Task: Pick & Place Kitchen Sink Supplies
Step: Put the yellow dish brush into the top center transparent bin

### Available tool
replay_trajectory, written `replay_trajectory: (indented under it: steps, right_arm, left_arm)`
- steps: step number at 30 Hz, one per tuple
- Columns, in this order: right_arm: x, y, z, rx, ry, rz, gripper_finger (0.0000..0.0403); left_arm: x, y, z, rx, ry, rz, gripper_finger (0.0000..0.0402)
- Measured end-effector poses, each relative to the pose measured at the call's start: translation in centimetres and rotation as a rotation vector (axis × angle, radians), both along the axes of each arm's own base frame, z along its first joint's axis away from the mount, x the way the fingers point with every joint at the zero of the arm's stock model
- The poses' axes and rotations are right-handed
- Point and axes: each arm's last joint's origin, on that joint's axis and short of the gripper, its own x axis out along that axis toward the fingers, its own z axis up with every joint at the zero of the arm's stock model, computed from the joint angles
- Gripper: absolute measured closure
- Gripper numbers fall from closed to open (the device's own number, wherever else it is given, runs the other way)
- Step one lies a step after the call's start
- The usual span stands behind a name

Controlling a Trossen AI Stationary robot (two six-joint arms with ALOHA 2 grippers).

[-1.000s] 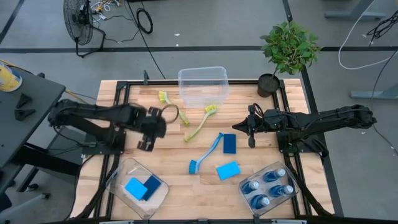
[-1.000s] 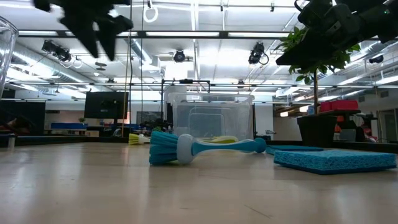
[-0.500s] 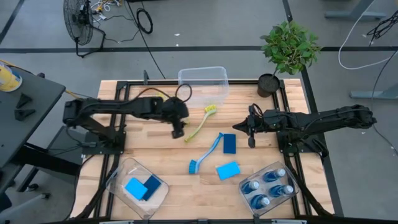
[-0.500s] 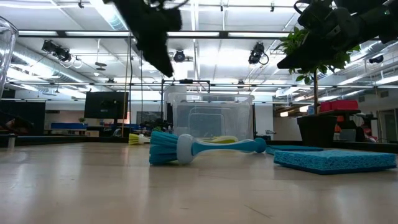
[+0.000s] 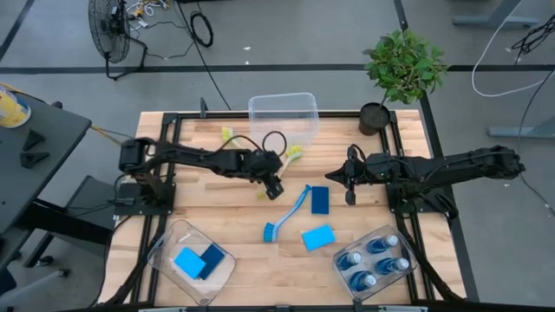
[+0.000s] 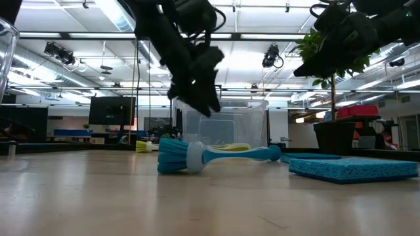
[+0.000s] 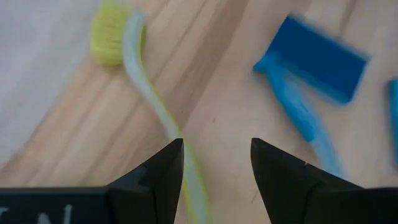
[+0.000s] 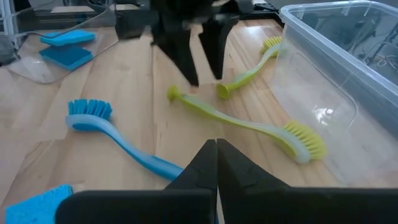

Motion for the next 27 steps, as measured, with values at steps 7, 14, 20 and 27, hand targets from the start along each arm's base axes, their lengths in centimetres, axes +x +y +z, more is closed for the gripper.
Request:
replay_trajectory:
  steps: [7, 14, 20, 27]
  right_arm:
    - [-0.1, 0.0, -0.2, -0.007, 0.018, -0.006, 0.0399]
    - [-0.1, 0.0, -0.3, -0.009, 0.034, -0.007, 0.0399]
    - [-0.1, 0.0, -0.3, -0.009, 0.033, -0.007, 0.0399]
    - [-0.2, 0.0, -0.3, -0.010, 0.037, -0.007, 0.0399]
  left_arm:
    - [0.2, 0.1, -1.1, 0.062, 0.044, 0.048, 0.0209]
    - [0.4, -0.4, -1.8, 0.063, 0.067, 0.031, 0.0209]
    - [0.9, -1.0, -3.8, 0.043, 0.110, 0.027, 0.0209]
    - [1.0, -0.9, -5.5, -0.013, 0.152, 0.093, 0.0209]
